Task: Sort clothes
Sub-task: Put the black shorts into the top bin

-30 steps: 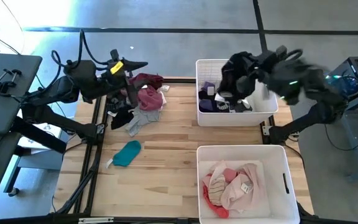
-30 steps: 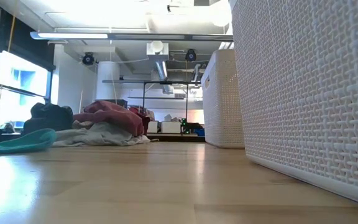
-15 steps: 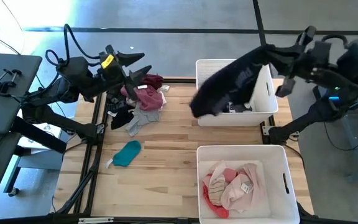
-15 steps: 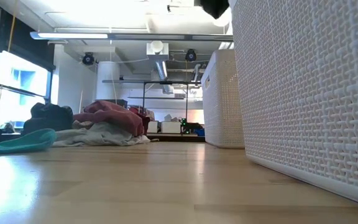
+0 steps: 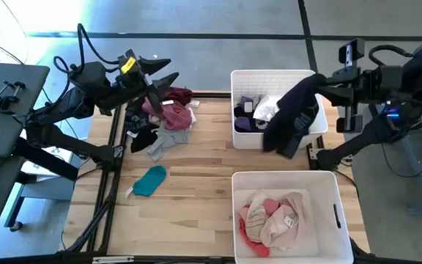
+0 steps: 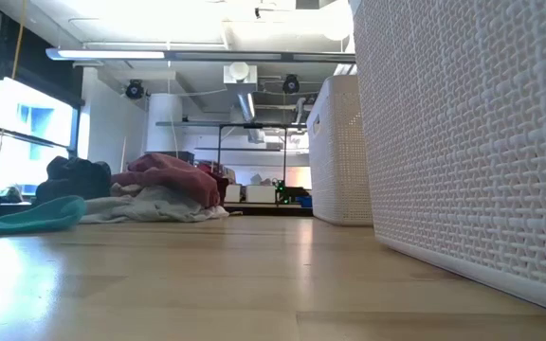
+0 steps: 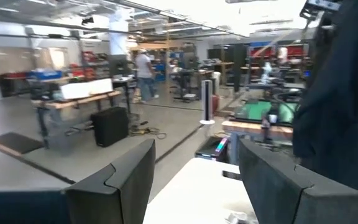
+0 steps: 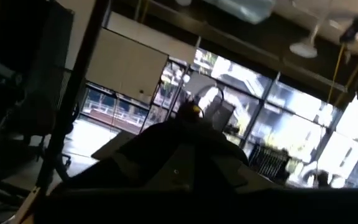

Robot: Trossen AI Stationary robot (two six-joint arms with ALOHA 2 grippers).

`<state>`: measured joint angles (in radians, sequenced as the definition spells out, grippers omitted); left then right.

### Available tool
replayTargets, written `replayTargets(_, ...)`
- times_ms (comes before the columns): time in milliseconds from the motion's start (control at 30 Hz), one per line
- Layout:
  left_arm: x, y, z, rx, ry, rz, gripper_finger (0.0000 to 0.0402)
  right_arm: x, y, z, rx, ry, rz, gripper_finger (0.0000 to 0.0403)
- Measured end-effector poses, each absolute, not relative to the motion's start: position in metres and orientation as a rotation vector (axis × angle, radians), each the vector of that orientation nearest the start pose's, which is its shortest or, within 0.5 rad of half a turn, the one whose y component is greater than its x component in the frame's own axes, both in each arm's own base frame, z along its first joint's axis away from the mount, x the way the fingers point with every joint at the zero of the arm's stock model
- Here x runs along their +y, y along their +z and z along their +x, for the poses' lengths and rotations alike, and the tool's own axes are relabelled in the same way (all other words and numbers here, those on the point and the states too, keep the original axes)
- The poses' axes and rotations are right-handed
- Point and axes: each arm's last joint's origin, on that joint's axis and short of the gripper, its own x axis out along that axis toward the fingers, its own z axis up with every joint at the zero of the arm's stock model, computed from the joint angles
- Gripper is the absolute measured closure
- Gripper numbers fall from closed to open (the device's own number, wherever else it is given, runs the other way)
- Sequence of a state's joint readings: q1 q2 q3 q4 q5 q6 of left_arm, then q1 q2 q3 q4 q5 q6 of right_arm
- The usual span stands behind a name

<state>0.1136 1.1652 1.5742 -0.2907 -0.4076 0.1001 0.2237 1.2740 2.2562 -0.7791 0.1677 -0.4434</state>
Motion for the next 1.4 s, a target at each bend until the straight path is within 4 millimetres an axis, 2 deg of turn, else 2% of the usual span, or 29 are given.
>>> replayTargets(233,0.051,0.504,0.212,-0.054,0.412,0.087,0.0186,0.028,0.615,0.140,-0.249,0.022,-0.453,0.0399)
replayTargets(533,0.073,0.500,0.209,-0.020,0.342,0.097,0.0186,0.040,0.610,0.196,-0.265,0.010,-0.509,0.0399)
replayTargets(667,0.079,0.501,0.205,-0.020,0.325,0.130,0.0186,0.040,0.601,0.225,-0.239,0.012,-0.466,0.0399)
replayTargets(933,0.090,0.498,0.201,0.004,0.265,0.138,0.0186,0.009,0.569,0.286,-0.082,0.141,-0.223,0.0399)
replayTargets(1167,0.096,0.494,0.197,0.047,0.270,0.124,0.0186,-0.026,0.538,0.329,0.062,0.084,-0.054,0.0399)
replayTargets(1267,0.097,0.491,0.196,0.077,0.274,0.113,0.0186,-0.034,0.524,0.341,0.136,0.054,-0.046,0.0399)
replayTargets(1400,0.098,0.489,0.192,0.112,0.283,0.114,0.0186,-0.041,0.525,0.338,0.140,-0.073,-0.063,0.0399)
